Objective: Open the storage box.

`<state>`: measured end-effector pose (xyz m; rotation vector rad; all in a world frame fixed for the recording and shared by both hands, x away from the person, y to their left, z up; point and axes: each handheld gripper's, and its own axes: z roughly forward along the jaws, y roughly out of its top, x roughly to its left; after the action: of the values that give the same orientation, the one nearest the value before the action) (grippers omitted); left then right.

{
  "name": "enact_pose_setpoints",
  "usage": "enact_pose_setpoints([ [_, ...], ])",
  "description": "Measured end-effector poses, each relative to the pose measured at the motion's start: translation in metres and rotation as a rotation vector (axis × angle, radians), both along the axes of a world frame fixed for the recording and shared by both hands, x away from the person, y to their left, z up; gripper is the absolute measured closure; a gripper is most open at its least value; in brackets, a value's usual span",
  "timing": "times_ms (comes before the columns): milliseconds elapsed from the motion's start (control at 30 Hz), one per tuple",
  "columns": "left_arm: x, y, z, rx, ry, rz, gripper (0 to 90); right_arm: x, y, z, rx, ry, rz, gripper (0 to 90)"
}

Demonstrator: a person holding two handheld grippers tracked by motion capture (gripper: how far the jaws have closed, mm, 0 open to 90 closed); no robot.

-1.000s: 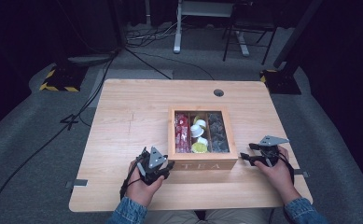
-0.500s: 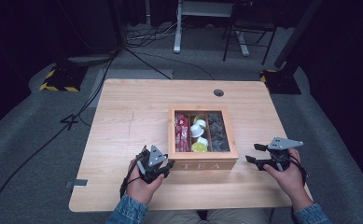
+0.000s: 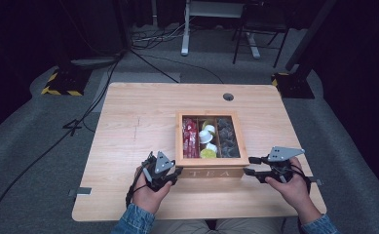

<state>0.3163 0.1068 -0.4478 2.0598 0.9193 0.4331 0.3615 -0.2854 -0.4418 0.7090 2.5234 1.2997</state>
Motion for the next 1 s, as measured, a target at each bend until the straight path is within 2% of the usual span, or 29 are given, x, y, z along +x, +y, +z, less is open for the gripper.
enact_pose_setpoints([
  [233, -0.0012, -0.0028, -0.0018, -0.010, -0.011, 0.022, 61.1, 0.0041, 0.0042, -0.0030, 0.010, -0.001, -0.017, 53.6],
  [567, -0.0020, -0.0046, -0.0022, -0.042, -0.026, 0.043, 59.1, 0.0043, 0.0079, -0.0049, 0.041, -0.008, -0.040, 50.7],
  [633, -0.0017, -0.0050, -0.0019, -0.050, -0.023, 0.045, 58.9, 0.0041, 0.0084, -0.0043, 0.041, -0.016, -0.048, 47.6],
  [733, -0.0007, -0.0049, -0.0006, -0.061, -0.031, 0.045, 58.6, 0.0047, 0.0085, -0.0035, 0.039, -0.042, -0.069, 40.3],
  [833, 0.0002, -0.0069, 0.0015, -0.045, -0.064, 0.056, 59.7, 0.0055, 0.0085, -0.0014, 0.052, -0.066, -0.078, 36.7],
  [1000, 0.0037, -0.0081, 0.0045, -0.078, -0.076, 0.067, 59.3, 0.0045, 0.0081, 0.0044, 0.052, -0.136, -0.085, 32.4],
])
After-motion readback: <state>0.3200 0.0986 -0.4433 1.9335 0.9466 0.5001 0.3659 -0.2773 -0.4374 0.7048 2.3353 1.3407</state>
